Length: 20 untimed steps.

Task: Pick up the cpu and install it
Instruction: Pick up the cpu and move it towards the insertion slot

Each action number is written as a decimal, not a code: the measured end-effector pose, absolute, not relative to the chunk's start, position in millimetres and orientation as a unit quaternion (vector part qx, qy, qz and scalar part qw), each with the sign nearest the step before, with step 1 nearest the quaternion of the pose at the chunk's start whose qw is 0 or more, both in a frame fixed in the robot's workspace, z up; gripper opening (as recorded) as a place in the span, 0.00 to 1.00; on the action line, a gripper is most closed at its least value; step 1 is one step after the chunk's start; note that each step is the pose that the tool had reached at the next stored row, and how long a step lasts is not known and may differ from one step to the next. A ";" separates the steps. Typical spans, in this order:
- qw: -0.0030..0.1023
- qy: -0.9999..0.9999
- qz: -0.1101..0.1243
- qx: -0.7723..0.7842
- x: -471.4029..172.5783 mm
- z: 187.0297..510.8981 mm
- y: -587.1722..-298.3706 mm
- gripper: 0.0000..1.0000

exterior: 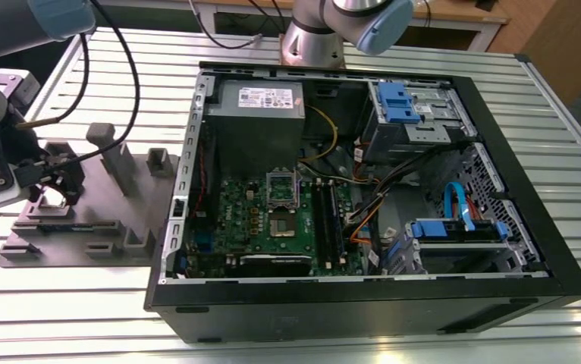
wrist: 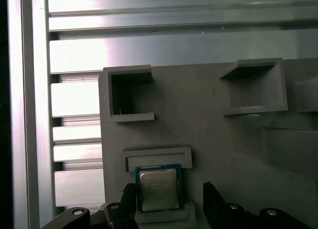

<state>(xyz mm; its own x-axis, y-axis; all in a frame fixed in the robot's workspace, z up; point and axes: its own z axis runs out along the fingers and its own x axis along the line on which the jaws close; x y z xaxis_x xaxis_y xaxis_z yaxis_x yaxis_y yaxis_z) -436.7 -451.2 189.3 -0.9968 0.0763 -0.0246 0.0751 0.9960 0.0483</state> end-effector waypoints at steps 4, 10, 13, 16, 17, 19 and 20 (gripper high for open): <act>0.013 0.999 0.024 0.038 -436.6 189.0 -451.2 0.64; 0.013 0.999 0.024 0.038 -439.5 187.7 -451.1 0.64; 0.013 0.999 0.024 0.038 -439.9 186.4 -451.1 0.64; 0.013 0.999 0.024 0.038 -440.0 185.0 -450.4 0.64; 0.013 0.999 0.024 0.038 -440.0 184.7 -450.1 0.64; 0.013 0.999 0.024 0.038 -440.0 184.0 -449.2 0.64; 0.013 0.999 0.024 0.038 -440.0 183.8 -449.0 0.64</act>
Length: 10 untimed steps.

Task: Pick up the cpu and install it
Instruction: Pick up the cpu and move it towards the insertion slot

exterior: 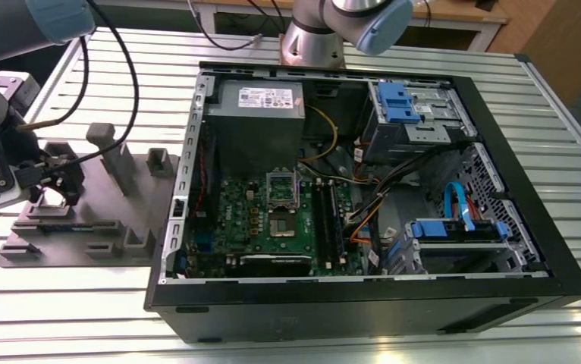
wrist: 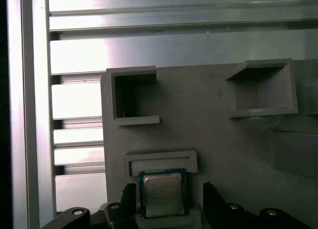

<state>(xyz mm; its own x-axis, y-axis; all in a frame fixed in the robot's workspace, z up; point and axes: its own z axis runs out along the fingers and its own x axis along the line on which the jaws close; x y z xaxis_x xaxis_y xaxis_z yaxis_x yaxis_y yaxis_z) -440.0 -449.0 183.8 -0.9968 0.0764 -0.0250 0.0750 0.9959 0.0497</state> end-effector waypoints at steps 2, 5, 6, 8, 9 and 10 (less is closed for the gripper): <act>0.013 0.999 0.024 0.038 -440.0 183.2 -448.7 0.64; 0.013 0.999 0.024 0.038 -440.1 182.2 -448.7 0.64; 0.013 0.999 0.024 0.038 -440.0 182.0 -448.7 0.64; 0.013 0.999 0.024 0.038 -440.0 181.4 -448.7 0.64; 0.013 0.999 0.024 0.038 -440.0 181.2 -448.7 0.64; 0.013 0.999 0.024 0.038 -440.0 181.2 -448.7 0.64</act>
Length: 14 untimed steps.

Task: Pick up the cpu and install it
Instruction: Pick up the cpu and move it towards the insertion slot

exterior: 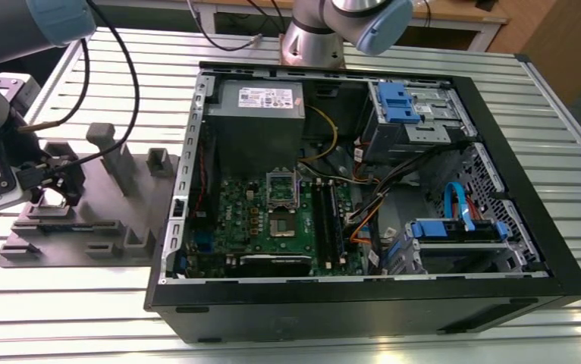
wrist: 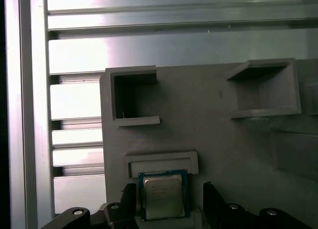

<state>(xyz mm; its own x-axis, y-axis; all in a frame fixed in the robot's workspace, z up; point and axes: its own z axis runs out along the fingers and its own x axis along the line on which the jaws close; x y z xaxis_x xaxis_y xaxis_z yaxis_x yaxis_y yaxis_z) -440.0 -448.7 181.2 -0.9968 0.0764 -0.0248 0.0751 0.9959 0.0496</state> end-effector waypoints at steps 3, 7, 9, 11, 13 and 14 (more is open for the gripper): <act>0.013 0.999 0.024 0.038 -440.0 181.0 -448.7 0.64; 0.013 0.999 0.024 0.038 -440.0 180.7 -448.7 0.64; 0.013 0.999 0.024 0.038 -440.0 180.7 -448.7 0.64; 0.013 0.999 0.024 0.038 -440.0 180.6 -448.7 0.64; 0.013 0.999 0.024 0.038 -440.0 180.5 -448.7 0.64; 0.013 0.999 0.024 0.038 -440.0 180.5 -448.7 0.64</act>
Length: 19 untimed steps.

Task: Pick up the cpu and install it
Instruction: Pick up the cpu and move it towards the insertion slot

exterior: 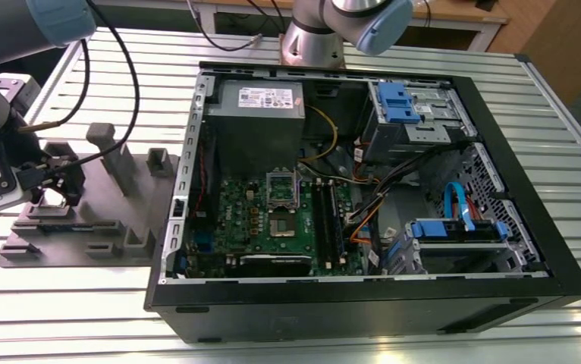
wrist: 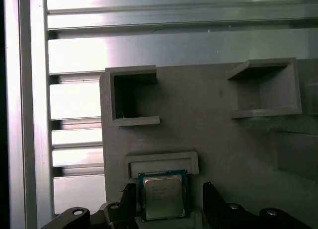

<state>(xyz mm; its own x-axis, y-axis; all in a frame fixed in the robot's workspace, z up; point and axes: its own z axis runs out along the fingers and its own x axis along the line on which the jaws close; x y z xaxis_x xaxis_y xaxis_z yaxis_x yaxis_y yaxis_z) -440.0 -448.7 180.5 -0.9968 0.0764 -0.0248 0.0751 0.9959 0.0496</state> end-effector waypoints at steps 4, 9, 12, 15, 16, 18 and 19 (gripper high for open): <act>0.013 0.999 0.024 0.038 -440.0 180.4 -448.7 0.51; 0.013 0.999 0.024 0.038 -440.0 180.2 -448.7 0.47; 0.013 0.999 0.024 0.038 -440.0 180.1 -448.7 0.47; 0.013 0.999 0.024 0.038 -440.0 180.0 -448.7 0.47; 0.013 0.999 0.024 0.038 -440.0 180.0 -448.7 0.47; 0.013 0.999 0.024 0.038 -440.0 180.0 -448.7 0.47; 0.013 0.999 0.024 0.038 -440.0 180.0 -448.7 0.47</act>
